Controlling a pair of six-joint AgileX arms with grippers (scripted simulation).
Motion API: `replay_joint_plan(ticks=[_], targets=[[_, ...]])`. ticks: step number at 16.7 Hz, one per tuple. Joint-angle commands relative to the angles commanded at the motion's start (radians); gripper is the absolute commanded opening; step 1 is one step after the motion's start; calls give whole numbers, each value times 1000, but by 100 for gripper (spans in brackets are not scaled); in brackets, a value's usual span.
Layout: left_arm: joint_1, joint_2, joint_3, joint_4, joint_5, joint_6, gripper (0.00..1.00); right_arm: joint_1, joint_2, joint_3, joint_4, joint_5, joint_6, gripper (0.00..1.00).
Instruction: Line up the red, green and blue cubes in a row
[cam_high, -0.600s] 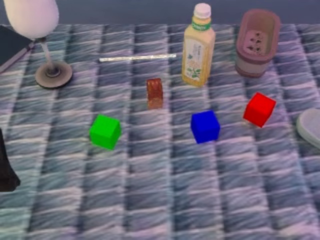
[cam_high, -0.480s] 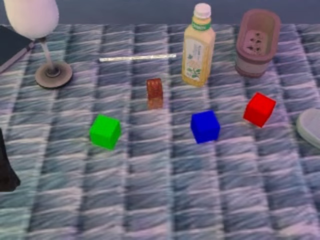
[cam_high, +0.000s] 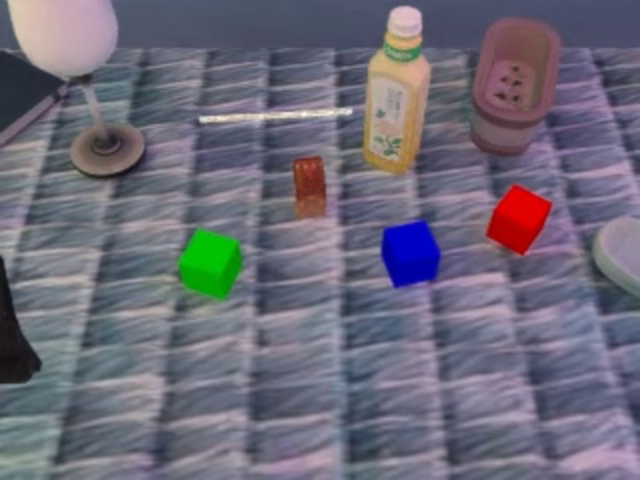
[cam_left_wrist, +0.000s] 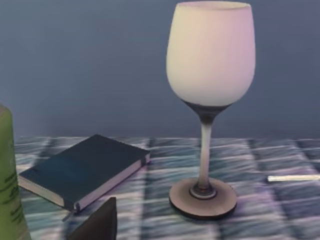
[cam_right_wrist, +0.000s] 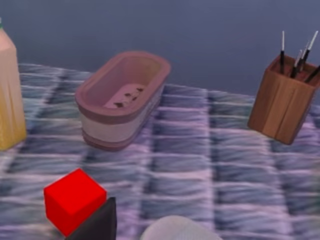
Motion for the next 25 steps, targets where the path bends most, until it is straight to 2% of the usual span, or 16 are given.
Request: replay_joint_plan(ticks=[11, 15, 20, 25], targets=[[0, 0, 0, 0, 0, 0, 100, 128, 1268, 1041, -657, 1, -324, 100], [0, 0, 0, 0, 0, 0, 100, 167, 1640, 1363, -857, 2, -424, 100], [0, 0, 0, 0, 0, 0, 100, 199, 1927, 1641, -1014, 3, -509, 100], [0, 0, 0, 0, 0, 0, 100, 208, 1997, 1713, -1049, 4, -530, 100]])
